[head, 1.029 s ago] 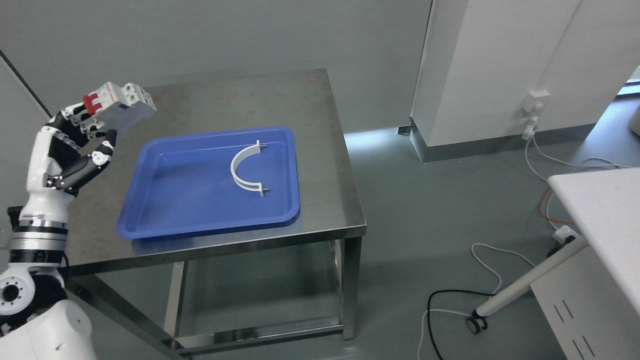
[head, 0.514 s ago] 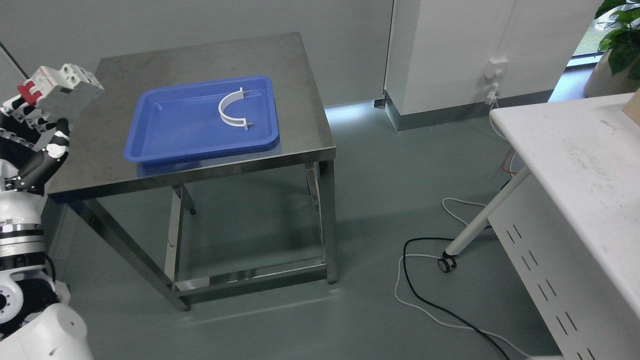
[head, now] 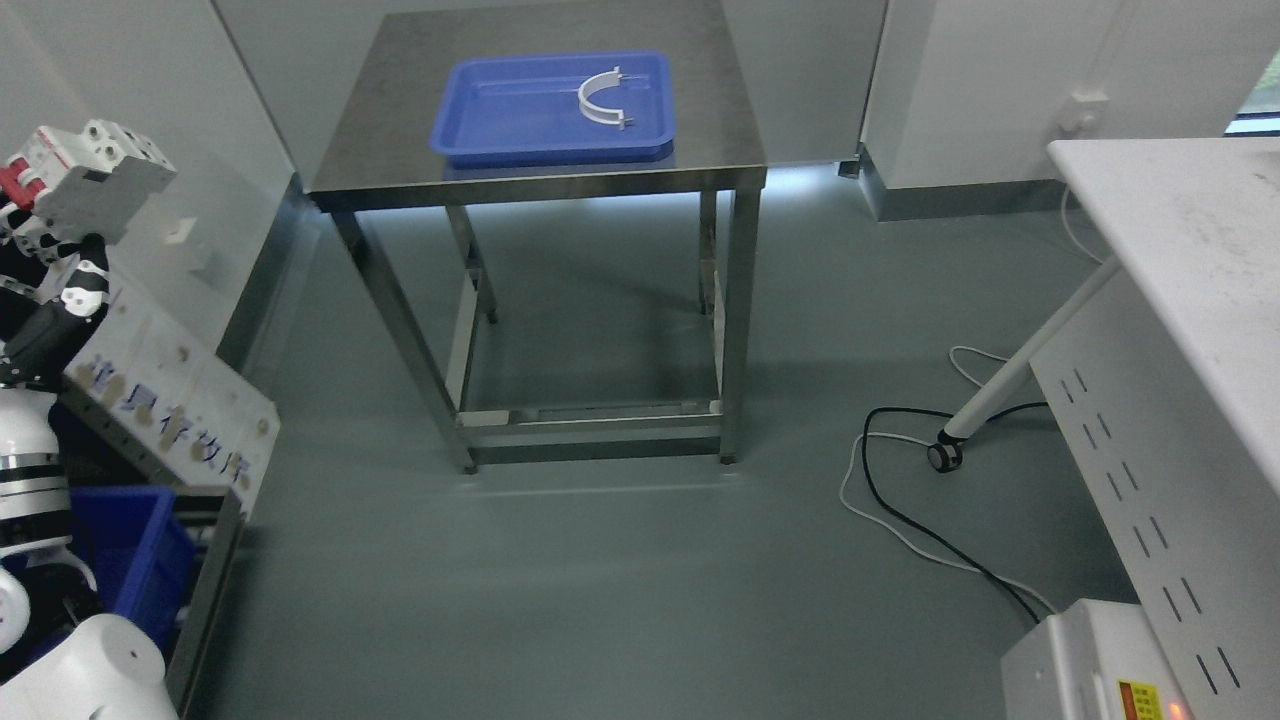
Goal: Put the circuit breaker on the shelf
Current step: 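Hold the breaker in the left hand while turning toward the bin shelf, then move the left hand over the upper blue bin and lower the breaker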
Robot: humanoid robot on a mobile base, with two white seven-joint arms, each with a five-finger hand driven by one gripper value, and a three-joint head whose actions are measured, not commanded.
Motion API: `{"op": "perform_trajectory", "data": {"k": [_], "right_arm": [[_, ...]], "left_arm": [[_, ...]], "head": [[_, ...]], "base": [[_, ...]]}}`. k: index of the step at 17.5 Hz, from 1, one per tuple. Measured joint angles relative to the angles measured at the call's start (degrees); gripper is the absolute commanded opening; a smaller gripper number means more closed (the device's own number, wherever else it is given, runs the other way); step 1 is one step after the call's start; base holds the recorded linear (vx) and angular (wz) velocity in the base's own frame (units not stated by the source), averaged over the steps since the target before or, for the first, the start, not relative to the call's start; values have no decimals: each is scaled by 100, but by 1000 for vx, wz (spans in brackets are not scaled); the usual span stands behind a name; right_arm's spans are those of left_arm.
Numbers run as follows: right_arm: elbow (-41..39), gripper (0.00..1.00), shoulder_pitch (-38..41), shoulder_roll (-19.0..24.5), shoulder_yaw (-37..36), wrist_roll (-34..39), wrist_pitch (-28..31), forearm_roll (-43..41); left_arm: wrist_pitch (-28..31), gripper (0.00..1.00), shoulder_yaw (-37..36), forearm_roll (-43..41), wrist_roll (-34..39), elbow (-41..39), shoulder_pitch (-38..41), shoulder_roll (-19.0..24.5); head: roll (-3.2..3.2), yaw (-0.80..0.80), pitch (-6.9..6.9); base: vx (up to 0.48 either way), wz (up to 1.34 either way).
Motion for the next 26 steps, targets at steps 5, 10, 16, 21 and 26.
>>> {"op": "perform_trajectory", "data": {"k": [5,10,16,21,26], "right_arm": [[1,100,3,0,0,1,2,0],[0,100,-5,0,0,21,-9,0],[0,100,-3,0,0,4,-12,1],[-1,100,0,0,0,-1,-12,1],[-1,100,1,0,0,-2,-13,1]], "left_arm": [[-20,6,-234,2,-329,-272,178,-15],[-3,6,-741,3,-592,-532,332,-21],[-53,6,-1557,3,-608,-762,395,-27],[262,6,-2161,3,-482,-862,376,-30],[1137,6,-2520,-9,-526,-908,-107,-32]], "head": [[0,0,0],[0,0,0],[0,0,0],[0,0,0],[0,0,0]], "base": [[-463,621],[-275,1284],[30,1348],[185,731],[172,375]]}}
